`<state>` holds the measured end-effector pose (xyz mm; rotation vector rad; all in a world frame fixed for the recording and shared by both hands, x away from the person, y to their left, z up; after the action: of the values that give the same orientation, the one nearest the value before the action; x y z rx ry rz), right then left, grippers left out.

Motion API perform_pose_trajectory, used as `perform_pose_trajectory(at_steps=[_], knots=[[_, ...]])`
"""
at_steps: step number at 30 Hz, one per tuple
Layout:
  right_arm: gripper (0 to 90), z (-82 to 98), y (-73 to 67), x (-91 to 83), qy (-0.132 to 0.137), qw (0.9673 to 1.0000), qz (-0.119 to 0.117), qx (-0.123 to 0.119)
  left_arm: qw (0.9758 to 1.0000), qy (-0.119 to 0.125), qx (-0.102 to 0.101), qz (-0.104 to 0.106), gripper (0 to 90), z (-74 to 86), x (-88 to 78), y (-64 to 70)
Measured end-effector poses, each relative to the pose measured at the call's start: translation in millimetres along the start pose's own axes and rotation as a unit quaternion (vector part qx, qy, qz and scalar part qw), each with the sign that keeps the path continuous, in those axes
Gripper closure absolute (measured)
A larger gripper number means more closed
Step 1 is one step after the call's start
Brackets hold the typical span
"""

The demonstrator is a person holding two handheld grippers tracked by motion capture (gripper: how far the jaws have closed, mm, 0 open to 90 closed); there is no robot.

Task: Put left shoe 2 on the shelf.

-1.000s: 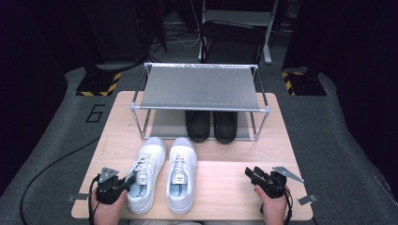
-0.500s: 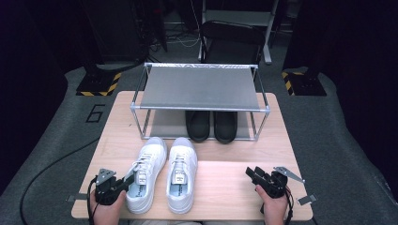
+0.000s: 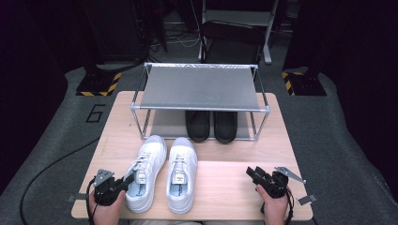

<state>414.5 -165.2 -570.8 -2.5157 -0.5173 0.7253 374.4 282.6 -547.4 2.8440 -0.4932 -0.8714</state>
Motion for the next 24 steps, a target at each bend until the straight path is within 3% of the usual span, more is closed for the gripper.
perform_pose_trajectory(at_steps=[24], knots=[[47.9,-1.3,0.9,-2.1,0.004,0.9999,0.002,0.010,0.9987,0.050,-0.002,0.009,82.4,-21.2,-23.3,0.5]])
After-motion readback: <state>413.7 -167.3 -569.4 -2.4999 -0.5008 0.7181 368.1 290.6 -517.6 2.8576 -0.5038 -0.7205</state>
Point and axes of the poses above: each handheld gripper's, and its own axes: x roughly forward along the jaws, z roughly out of its underside, y roughly to its right, the point moved 10 cm from there along x, roughly forward along the jaws, and after that the axes turned 2 degrees about x, right-handed, at the moved point
